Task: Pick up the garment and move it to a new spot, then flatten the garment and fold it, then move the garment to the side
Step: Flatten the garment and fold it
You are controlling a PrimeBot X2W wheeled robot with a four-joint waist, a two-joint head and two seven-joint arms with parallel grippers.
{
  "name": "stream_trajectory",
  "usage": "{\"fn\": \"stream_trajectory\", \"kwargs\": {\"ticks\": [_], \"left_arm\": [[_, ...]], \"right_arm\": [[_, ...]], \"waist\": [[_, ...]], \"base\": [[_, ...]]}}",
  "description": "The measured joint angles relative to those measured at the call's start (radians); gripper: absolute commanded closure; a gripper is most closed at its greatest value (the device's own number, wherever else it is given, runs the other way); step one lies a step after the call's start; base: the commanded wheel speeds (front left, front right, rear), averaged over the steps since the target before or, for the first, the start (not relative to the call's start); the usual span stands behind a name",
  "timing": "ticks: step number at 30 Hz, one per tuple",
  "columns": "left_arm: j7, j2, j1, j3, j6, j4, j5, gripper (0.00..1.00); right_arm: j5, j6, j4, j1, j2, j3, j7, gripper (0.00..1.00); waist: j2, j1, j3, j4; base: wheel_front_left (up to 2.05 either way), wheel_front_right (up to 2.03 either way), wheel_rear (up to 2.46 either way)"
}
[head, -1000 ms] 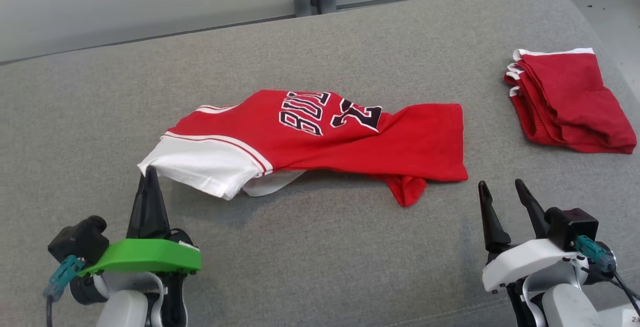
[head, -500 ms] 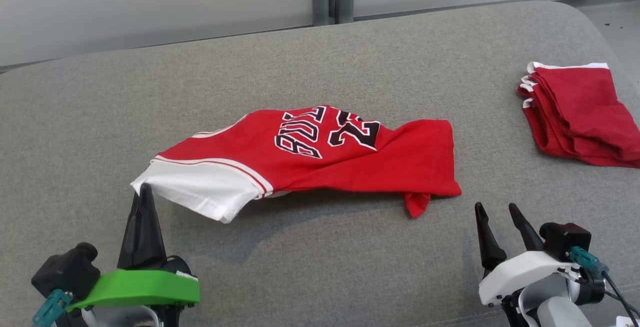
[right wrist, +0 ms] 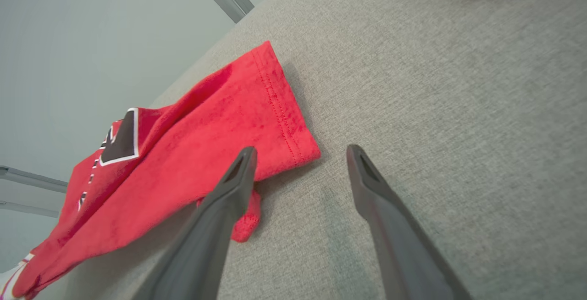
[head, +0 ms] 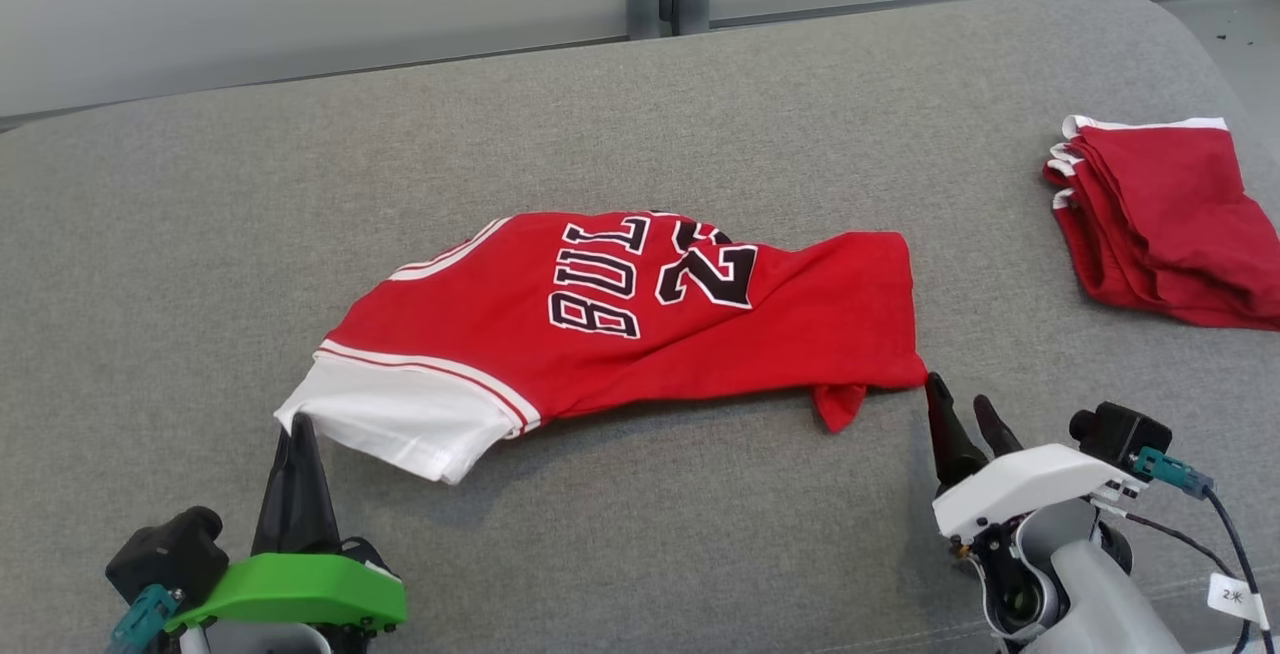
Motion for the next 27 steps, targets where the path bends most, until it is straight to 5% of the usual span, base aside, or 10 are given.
{"fn": "stream_trajectory", "kwargs": {"ticks": [17,18,19,23,27], "left_arm": [[-0.025,-0.011,-0.058,-0.021,-0.022,0.049,0.0,1.0],[-0.026,-0.011,-0.059,-0.021,-0.022,0.052,0.0,1.0],[-0.028,-0.011,-0.059,-0.021,-0.022,0.055,0.0,1.0],[-0.033,-0.011,-0.063,-0.019,-0.025,0.06,-0.003,1.0],[-0.034,-0.01,-0.068,-0.018,-0.025,0.064,-0.006,1.0]], "right_arm": [[0.212,0.0,0.265,-0.202,-0.004,-0.019,0.126,0.04],[0.221,0.0,0.27,-0.207,-0.004,-0.019,0.127,0.22],[0.226,0.0,0.274,-0.212,-0.005,-0.016,0.127,0.53],[0.239,0.0,0.287,-0.216,-0.008,0.005,0.128,0.9],[0.254,0.0,0.287,-0.217,-0.014,0.031,0.133,1.0]], "waist": [[0.0,0.0,0.054,0.053],[0.0,0.0,0.056,0.055],[0.0,0.0,0.057,0.056],[0.0,0.0,0.06,0.057],[0.0001,0.0,0.061,0.051]], "base": [[0.0,0.0,0.0],[0.0,0.0,0.0],[0.0,0.0,0.0],[0.0,0.0,0.0],[0.0,0.0,0.0]]}}
